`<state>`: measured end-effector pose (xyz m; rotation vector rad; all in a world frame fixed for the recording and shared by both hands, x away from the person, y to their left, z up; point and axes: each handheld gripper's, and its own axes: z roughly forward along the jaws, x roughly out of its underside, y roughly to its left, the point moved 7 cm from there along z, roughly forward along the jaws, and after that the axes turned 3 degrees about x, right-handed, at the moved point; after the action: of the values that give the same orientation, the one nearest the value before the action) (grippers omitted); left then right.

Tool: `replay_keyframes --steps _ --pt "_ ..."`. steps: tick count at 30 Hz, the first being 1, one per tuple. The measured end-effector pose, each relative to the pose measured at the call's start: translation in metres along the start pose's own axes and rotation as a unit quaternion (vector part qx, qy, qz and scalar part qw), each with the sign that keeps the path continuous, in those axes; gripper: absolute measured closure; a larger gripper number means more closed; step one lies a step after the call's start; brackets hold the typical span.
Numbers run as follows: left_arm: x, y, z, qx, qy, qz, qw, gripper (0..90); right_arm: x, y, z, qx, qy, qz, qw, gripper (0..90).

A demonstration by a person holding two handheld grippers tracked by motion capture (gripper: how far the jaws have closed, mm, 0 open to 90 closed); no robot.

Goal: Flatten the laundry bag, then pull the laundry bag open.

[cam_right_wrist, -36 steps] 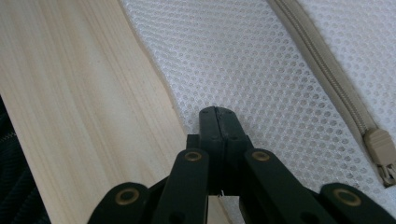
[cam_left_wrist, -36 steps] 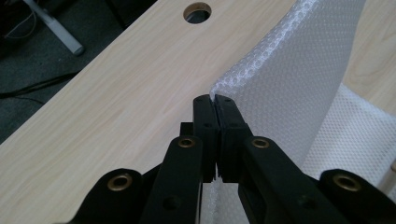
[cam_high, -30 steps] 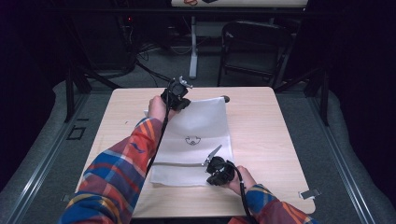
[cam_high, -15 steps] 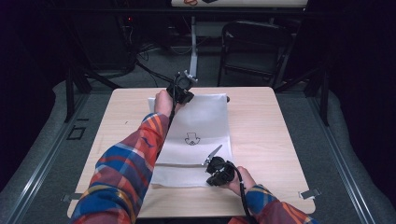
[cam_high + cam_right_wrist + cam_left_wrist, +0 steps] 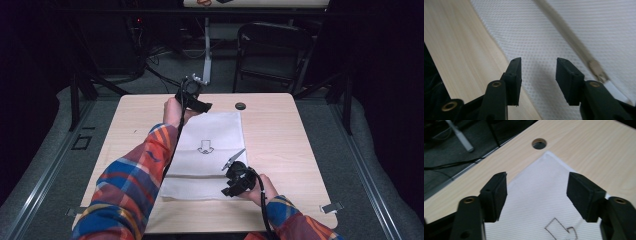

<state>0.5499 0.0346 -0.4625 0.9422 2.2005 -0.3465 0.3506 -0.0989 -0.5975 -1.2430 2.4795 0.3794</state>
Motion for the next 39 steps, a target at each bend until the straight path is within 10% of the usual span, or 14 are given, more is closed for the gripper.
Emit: replay_keyframes --steps 2,17,28,39 --pt "0.009 -0.003 -0.004 0.004 0.005 0.005 1.0000 27.1 -0.001 -0.003 -0.004 -0.014 -0.028 0.045 0.9985 46.4" --pt "0.095 -0.018 -0.014 0.054 0.047 -0.010 0.9974 11.2 0.016 -0.049 -0.037 0.023 -0.047 0.095 0.9941 5.0" --pt "0.144 -0.049 -0.022 0.090 0.075 -0.006 0.9931 7.1 0.033 -0.066 -0.041 0.050 -0.036 0.091 0.9939 0.0" --pt "0.148 -0.065 -0.018 0.097 0.075 0.009 0.9924 6.0 0.031 -0.069 -0.046 0.076 -0.050 0.081 0.9925 7.4"
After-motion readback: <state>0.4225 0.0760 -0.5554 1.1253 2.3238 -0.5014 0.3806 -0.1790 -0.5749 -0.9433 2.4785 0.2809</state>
